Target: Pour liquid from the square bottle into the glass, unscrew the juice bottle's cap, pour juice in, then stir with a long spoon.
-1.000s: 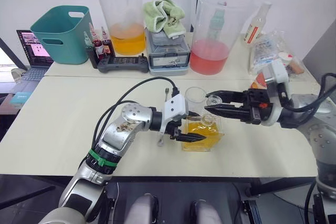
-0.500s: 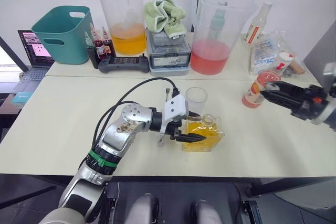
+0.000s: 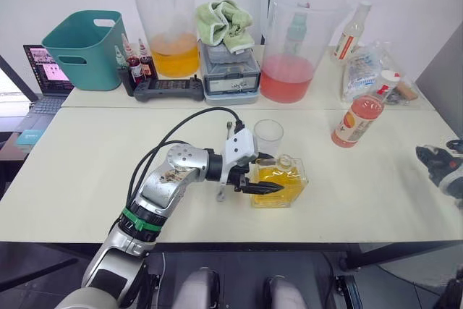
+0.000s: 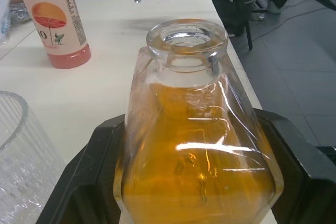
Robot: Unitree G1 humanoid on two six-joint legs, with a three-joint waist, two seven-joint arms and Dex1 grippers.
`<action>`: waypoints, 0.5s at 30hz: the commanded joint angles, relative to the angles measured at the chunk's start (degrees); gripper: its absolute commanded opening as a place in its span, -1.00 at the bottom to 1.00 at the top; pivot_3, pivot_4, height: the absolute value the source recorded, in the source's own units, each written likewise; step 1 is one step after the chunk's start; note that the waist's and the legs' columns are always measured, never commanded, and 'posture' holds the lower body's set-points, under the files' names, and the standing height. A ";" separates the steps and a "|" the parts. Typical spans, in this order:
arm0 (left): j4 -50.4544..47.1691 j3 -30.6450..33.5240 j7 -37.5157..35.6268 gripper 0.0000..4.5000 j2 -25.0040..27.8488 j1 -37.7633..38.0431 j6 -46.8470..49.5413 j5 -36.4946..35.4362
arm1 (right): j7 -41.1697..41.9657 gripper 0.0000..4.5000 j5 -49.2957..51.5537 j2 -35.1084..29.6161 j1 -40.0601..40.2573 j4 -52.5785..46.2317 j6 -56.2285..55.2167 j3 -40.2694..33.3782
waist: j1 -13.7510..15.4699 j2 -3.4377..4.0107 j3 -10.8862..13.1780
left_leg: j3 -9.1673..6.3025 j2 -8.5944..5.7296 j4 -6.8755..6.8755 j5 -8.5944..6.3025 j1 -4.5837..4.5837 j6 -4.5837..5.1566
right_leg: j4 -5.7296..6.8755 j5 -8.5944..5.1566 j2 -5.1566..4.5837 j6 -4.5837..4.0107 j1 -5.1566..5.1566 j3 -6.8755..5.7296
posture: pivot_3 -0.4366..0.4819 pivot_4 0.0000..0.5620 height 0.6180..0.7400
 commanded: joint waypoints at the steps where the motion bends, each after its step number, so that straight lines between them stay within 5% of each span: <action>1: -2.34 1.25 0.99 0.24 -0.33 -0.60 -0.21 -0.98 | -1.03 -0.52 -1.45 -0.55 -2.53 5.01 -5.77 0.10 | -0.01 0.00 0.00 | -0.01 0.00 0.00 0.00 0.00 0.00 | 0.00 0.00 0.00 0.00 0.01 0.00 | -0.05 -0.47 0.93; 15: -1.42 0.85 1.23 0.24 -0.72 -1.50 -0.71 -0.55 | -2.64 -0.52 -5.17 0.70 -7.12 19.68 -13.35 4.17 | -0.15 0.00 0.00 | -0.03 -0.01 0.01 0.01 0.01 -0.01 | -0.06 0.01 0.00 0.01 0.07 -0.01 | -0.05 -0.47 0.93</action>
